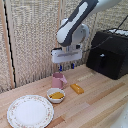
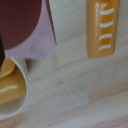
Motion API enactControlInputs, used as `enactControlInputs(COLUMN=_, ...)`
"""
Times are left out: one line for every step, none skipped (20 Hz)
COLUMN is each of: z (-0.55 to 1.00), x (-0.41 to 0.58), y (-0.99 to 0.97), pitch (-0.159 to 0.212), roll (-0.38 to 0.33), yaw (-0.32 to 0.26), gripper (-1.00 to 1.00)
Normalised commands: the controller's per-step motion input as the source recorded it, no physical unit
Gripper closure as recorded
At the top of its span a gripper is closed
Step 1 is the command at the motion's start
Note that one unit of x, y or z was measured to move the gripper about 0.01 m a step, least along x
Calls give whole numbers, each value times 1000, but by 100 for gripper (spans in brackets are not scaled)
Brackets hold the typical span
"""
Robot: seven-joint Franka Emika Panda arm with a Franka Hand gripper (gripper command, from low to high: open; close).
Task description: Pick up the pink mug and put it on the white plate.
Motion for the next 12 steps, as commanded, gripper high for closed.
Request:
enactControlInputs(z=-411, x=291, y=-3, pitch=23, roll=-30, yaw=7, gripper=-100)
enactControlInputs(z=-383, x=297, y=0, pitch=6, roll=-39, yaw=16, gripper=-100)
enactControlInputs(z=-371, x=300, y=0, pitch=0, roll=-39, yaw=27, gripper=-100)
enactControlInputs(z=-363, x=291, y=0, pitch=0, roll=-42, yaw=37, gripper=-100)
enactControlInputs(z=-354, x=283, y=0, pitch=0, roll=-43, yaw=45, gripper=-100)
enactControlInputs(z=-351, x=283, y=0, pitch=0, roll=-47, yaw=45, gripper=-100)
enactControlInputs(z=-377, x=260, y=0, pitch=0, roll=-61, yaw=40, gripper=-100)
enactControlInputs(z=-389, x=257, y=0, pitch=0, roll=-51, yaw=36, gripper=-100)
enactControlInputs(z=-354, x=283, y=-14, pitch=0, roll=-26, yaw=33, gripper=-100)
enactControlInputs(z=-303, x=251, y=-26, pitch=0, roll=-8, yaw=29, gripper=100)
enactControlInputs(z=-243, x=177, y=0, pitch=0, roll=-3, yaw=15, gripper=100)
enactControlInputs(z=-169, x=103, y=0, pitch=0, roll=0, yaw=0, gripper=100)
